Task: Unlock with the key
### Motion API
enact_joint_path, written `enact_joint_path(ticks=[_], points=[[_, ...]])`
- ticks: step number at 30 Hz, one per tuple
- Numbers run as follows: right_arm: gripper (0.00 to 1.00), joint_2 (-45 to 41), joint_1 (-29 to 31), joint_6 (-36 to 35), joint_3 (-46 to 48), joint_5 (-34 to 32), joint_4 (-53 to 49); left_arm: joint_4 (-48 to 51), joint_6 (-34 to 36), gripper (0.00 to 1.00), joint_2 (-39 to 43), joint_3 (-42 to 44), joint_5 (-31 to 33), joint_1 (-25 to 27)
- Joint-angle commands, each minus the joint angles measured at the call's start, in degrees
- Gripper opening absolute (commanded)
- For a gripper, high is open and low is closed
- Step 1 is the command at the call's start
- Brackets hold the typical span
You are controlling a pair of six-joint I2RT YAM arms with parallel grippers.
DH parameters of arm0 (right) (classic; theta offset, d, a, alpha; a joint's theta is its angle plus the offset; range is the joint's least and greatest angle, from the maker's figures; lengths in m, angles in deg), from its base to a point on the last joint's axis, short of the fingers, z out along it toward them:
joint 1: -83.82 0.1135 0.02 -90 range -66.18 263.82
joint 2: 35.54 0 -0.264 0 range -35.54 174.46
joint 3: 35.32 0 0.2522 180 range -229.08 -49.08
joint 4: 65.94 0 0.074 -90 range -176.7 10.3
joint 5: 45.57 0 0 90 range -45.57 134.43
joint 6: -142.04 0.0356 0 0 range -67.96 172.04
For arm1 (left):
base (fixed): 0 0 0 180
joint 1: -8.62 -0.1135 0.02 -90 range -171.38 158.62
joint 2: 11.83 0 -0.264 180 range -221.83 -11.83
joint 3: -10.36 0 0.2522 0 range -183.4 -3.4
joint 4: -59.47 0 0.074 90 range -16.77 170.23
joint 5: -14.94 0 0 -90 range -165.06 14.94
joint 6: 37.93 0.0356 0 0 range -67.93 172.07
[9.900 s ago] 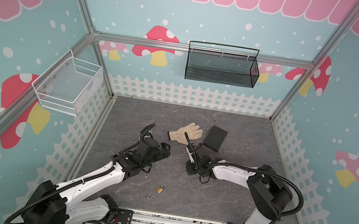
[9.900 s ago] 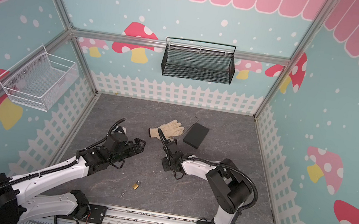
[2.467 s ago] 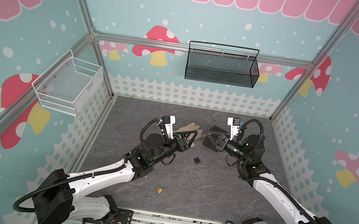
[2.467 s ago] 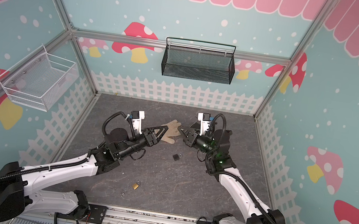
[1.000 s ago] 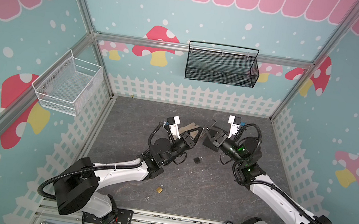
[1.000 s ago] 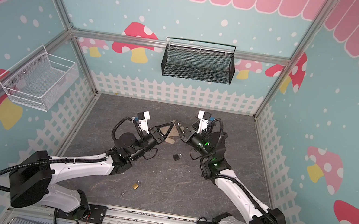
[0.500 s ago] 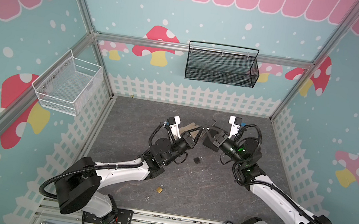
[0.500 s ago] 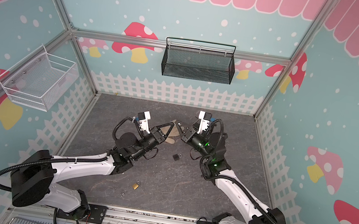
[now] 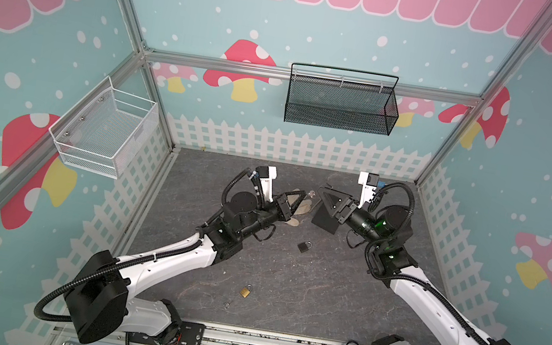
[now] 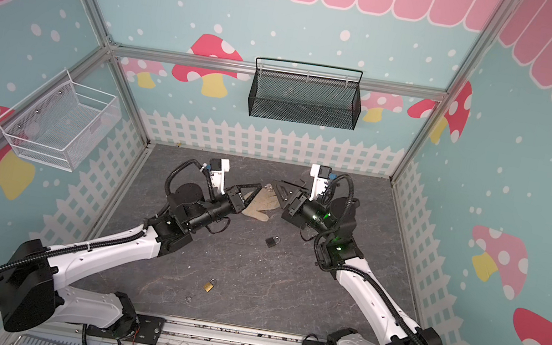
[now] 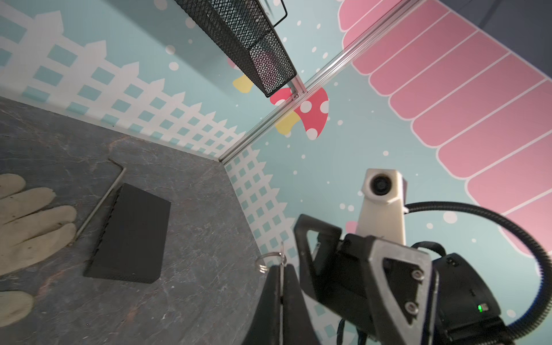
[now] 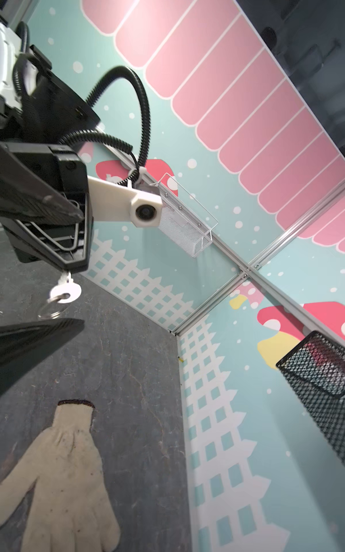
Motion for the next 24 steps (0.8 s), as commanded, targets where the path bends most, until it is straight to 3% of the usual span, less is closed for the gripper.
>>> enact_joint_path(ticks=[1,4,9,15,24], points=[[0.58,-0.64,-1.84,-4.42,-2.41,9.90,-2.17,15.19,9.38,0.00,1.96,-5.12,-10.31,-1.34],[0.60,0.20,-3.57,-10.14,-4.82,17.09,-7.48,29.89,19.22,0.00,1.64,-11.49,-12.35,-1.83],[0.61,0.67,-6.11,-18.65,-4.40,23.77,-12.26,38.66,26.89,0.00,1.04,-15.56,-15.68,-3.74],[0.60,4.05,-7.42,-21.54,-4.18,31.03,-12.54,43.65,32.06,0.00,-0.70,-19.56,-18.59,-4.33],[0.59,6.24,-6.86,-25.94,-4.02,31.60,-14.54,44.60,34.51,0.00,-2.18,-21.75,-21.08,-5.05]])
